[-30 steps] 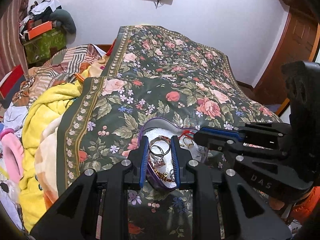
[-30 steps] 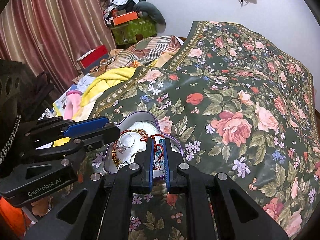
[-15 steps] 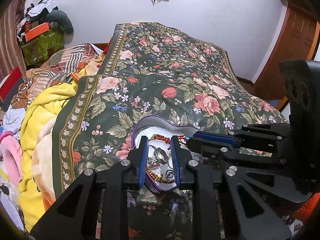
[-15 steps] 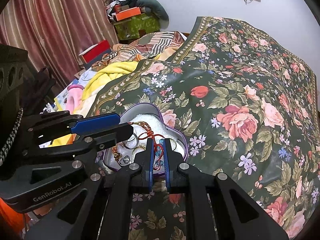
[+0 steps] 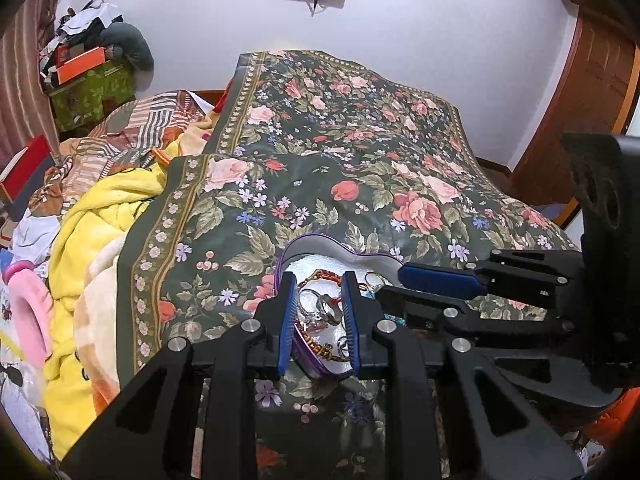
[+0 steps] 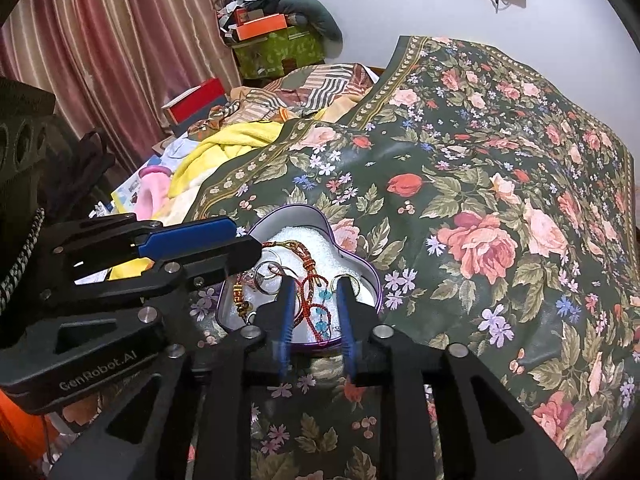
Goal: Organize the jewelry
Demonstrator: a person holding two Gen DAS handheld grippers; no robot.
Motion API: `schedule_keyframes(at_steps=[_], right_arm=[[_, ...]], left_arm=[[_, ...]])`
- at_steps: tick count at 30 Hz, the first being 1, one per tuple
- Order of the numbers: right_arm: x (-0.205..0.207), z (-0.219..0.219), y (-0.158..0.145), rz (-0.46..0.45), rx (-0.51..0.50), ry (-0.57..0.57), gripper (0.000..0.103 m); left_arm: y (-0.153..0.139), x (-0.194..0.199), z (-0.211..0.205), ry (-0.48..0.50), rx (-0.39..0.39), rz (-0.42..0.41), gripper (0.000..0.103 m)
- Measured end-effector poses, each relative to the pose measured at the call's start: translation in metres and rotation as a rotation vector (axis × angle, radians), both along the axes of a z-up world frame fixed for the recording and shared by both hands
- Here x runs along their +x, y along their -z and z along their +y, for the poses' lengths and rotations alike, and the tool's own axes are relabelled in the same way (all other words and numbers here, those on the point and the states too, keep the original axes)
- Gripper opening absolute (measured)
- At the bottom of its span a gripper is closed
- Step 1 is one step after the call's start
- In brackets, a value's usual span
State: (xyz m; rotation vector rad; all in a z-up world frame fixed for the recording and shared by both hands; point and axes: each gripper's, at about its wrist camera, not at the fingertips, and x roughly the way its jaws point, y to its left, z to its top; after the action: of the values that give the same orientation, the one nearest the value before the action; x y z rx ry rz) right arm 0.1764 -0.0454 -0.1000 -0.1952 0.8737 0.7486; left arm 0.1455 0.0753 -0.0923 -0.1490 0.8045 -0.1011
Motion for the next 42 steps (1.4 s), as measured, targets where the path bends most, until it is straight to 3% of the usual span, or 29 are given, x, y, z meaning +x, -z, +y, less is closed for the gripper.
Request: schedule_keyframes(at_steps=[5,11,16,21,30,36,40,42], right_arm=[[-0.015,-0.010,-0.020,-0.064,0.016,0.030,0.020],[-0.053,-0.034,-0.074,-0.230,0.112,0.090,0.020],[-0.095,-0.052,-0.116,-0.393,0.204,0.147,0.035],[-0.134,-0.063,-0.140,-0.507,0.277,0.198,0.038],[-0.174,-0.080,-0.159,-0.564,0.376,0.250,0.047],[-0.192,-0.088,-0.163,-0.612,0.404,0.282,0.075],[-0.203,-0.086,-0.164,-0.651,0.385,0.290,0.084],[-0.205,-0.086,-0.163,-0.659,0.382,0.291,0.087]], left_arm=[[-0.020,-0.017,0.003,-0.037,0.020,-0.051,0.021],[-0.063,-0.053,0.002,-0.081,0.065,-0.182,0.021],[-0.102,-0.093,-0.005,-0.110,0.103,-0.316,0.023],[-0.132,-0.136,-0.016,-0.137,0.130,-0.435,0.027],[-0.160,-0.204,-0.039,-0.183,0.178,-0.585,0.049],[-0.166,-0.225,-0.042,-0.200,0.153,-0.607,0.068],[-0.168,-0.230,-0.039,-0.221,0.123,-0.606,0.088],[-0.168,-0.233,-0.038,-0.238,0.116,-0.615,0.092]])
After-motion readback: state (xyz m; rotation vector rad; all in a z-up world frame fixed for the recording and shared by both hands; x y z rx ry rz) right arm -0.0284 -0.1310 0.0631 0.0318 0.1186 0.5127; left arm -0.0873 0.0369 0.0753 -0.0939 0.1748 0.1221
